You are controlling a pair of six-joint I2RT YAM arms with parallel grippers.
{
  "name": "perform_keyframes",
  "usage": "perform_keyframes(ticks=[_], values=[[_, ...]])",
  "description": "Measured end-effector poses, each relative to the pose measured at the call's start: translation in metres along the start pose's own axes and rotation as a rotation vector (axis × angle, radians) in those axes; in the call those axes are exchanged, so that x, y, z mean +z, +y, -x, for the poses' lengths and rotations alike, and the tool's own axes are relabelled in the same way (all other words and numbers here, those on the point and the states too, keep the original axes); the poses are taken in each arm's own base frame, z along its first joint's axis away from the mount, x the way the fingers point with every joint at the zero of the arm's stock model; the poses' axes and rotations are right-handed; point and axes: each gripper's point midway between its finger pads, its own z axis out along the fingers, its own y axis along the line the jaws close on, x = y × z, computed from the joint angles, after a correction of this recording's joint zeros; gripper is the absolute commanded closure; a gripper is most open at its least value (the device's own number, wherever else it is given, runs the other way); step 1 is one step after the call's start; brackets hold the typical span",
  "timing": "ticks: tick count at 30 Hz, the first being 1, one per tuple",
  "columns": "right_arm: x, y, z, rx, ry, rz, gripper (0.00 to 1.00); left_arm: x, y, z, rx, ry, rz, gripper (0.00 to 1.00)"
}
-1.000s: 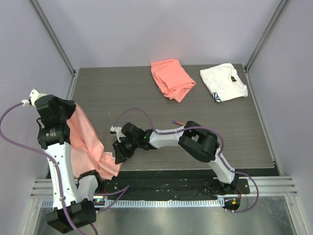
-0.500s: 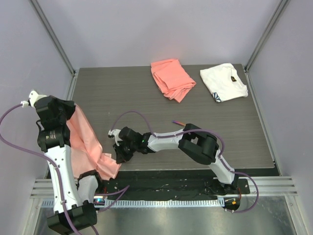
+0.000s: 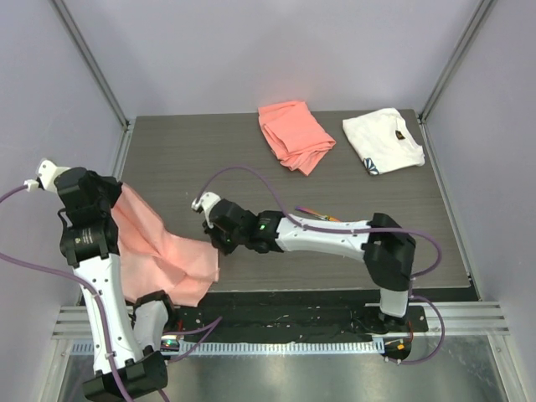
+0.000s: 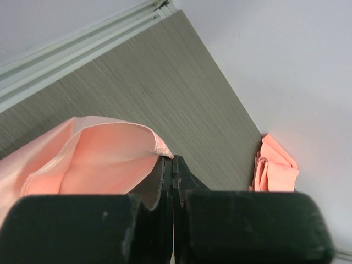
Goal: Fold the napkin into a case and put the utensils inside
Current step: Fold and flatten the napkin at the center of the board.
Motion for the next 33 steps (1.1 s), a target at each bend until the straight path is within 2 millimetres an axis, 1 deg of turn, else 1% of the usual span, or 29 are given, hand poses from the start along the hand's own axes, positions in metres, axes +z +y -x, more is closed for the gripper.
perform_keyframes(ticks=[4, 6, 9, 10, 11, 13, 15, 16, 19, 21, 23, 25, 27, 28, 30, 31, 33], values=[[-0.047, -0.015, 0.047, -0.033, -0.139, -0.08, 0.99, -0.009, -0.008, 0.016, -0.009, -0.041, -0.01, 1.0], [-0.069, -0.023, 0.067, -0.041, -0.203, -0.115, 0.99, -0.013, -0.014, 0.023, -0.019, -0.06, -0.025, 1.0], [-0.095, -0.036, 0.086, -0.022, -0.266, -0.137, 0.99, -0.015, -0.019, 0.026, -0.031, -0.064, -0.04, 1.0], [-0.102, -0.042, 0.089, -0.012, -0.281, -0.143, 0.99, -0.016, -0.02, 0.024, -0.032, -0.056, -0.048, 1.0], [-0.107, -0.05, 0.086, 0.002, -0.294, -0.148, 0.99, -0.015, -0.021, 0.023, -0.033, -0.048, -0.054, 1.0], [-0.108, -0.065, 0.076, 0.02, -0.283, -0.165, 0.99, -0.011, -0.022, 0.016, -0.035, -0.026, -0.073, 1.0], [-0.099, -0.078, 0.054, 0.043, -0.245, -0.17, 0.99, -0.004, -0.017, 0.002, -0.035, 0.012, -0.07, 1.0], [-0.09, -0.083, 0.037, 0.06, -0.209, -0.167, 0.99, 0.0, -0.012, -0.006, -0.035, 0.033, -0.06, 1.0], [-0.059, -0.086, -0.014, 0.105, -0.081, -0.142, 0.99, 0.012, 0.0, -0.03, -0.038, 0.104, -0.037, 1.0], [-0.041, -0.089, -0.041, 0.136, -0.013, -0.129, 0.99, 0.016, 0.006, -0.041, -0.039, 0.139, -0.023, 1.0], [-0.026, -0.091, -0.061, 0.161, 0.044, -0.119, 0.99, 0.017, 0.008, -0.046, -0.039, 0.154, -0.023, 1.0], [-0.012, -0.095, -0.075, 0.18, 0.08, -0.113, 0.99, 0.017, 0.006, -0.046, -0.04, 0.155, -0.033, 1.0], [-0.003, -0.097, -0.084, 0.187, 0.105, -0.11, 0.95, 0.017, 0.003, -0.045, -0.04, 0.155, -0.044, 1.0], [0.0, -0.098, -0.086, 0.19, 0.109, -0.111, 0.92, 0.017, 0.003, -0.045, -0.041, 0.155, -0.047, 1.0], [0.004, -0.101, -0.089, 0.189, 0.112, -0.115, 0.89, 0.017, 0.002, -0.045, -0.041, 0.157, -0.051, 1.0], [0.005, -0.102, -0.09, 0.187, 0.114, -0.115, 0.82, 0.017, 0.002, -0.045, -0.04, 0.157, -0.052, 1.0], [0.006, -0.103, -0.09, 0.182, 0.113, -0.114, 0.77, 0.017, 0.001, -0.045, -0.041, 0.157, -0.055, 1.0]])
